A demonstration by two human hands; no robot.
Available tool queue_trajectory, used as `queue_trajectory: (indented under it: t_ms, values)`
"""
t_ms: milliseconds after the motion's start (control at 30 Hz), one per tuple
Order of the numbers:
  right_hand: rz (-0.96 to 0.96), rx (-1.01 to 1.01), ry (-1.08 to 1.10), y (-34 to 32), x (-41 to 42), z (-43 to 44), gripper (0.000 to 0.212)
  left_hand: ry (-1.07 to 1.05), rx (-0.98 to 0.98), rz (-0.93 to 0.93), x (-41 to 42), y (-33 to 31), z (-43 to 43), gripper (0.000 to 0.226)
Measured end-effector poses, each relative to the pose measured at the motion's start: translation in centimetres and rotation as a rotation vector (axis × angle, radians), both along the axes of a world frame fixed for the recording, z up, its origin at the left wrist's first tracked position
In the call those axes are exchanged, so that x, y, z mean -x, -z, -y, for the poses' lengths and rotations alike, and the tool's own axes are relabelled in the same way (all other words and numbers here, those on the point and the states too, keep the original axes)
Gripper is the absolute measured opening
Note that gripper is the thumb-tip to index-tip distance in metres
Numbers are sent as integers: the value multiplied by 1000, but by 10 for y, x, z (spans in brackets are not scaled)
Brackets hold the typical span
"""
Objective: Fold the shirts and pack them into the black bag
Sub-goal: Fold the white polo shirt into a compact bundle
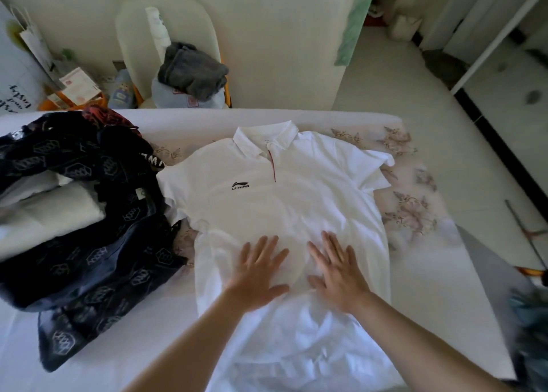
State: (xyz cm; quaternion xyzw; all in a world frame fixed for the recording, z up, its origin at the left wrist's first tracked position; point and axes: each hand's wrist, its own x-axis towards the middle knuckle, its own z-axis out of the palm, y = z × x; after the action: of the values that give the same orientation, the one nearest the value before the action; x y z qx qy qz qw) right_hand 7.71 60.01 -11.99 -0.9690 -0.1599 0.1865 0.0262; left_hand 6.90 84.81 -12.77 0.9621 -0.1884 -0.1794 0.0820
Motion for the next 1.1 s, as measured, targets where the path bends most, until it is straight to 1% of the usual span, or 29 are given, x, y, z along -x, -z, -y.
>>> queue_trajectory:
  t_ms: [67,200,300,367,400,433,500,567,600,667,700,733,767,833,867,900,967,1033,1100]
  values:
    - [-17,37,-4,4,22,16,80,27,-56,24,26,13,-20,93]
    - [2,27,57,0,47,28,86,4,-73,18,46,11,-44,92]
    - [-42,-2,31,-14,63,32,90,-39,53,14,51,-2,-33,83]
    - [-94,-23,-16,-25,78,38,93,-18,136,86,60,-13,-14,72]
    - [-118,-19,-35,-29,85,43,95,3,155,119,66,-19,-2,69]
    - [-135,-7,-51,-31,91,48,97,34,147,104,71,-23,9,72]
    - [-158,9,-69,-34,97,61,96,89,43,12,82,-31,28,89]
    - [-152,-38,-49,-34,96,70,83,144,-90,-30,90,-28,34,107]
    - [-128,-76,-32,-33,95,72,71,168,-123,-29,93,-26,33,113]
    - [-49,-121,-28,-32,90,72,36,208,-136,-35,100,-23,27,116]
    - [-19,-123,-32,-31,88,70,21,226,-130,-33,102,-22,26,113]
    - [-4,-114,-34,-30,87,68,14,230,-105,-23,104,-22,24,104]
    - [-1,-101,-37,-30,85,66,14,211,-53,-4,105,-22,24,87]
    - [-9,-82,-51,-31,80,63,16,151,65,32,103,-23,23,42]
    - [-9,-69,-65,-31,78,62,17,124,121,55,100,-23,23,27]
    - [-9,-59,-81,-32,76,62,19,95,166,65,97,-24,25,20]
    - [-22,-81,-74,-34,71,61,19,12,219,22,91,-29,27,16]
    - [-50,-170,43,-40,63,60,13,-131,281,-99,78,-40,25,14]
    - [-65,-236,158,-50,48,60,13,-247,354,-228,56,-53,20,11]
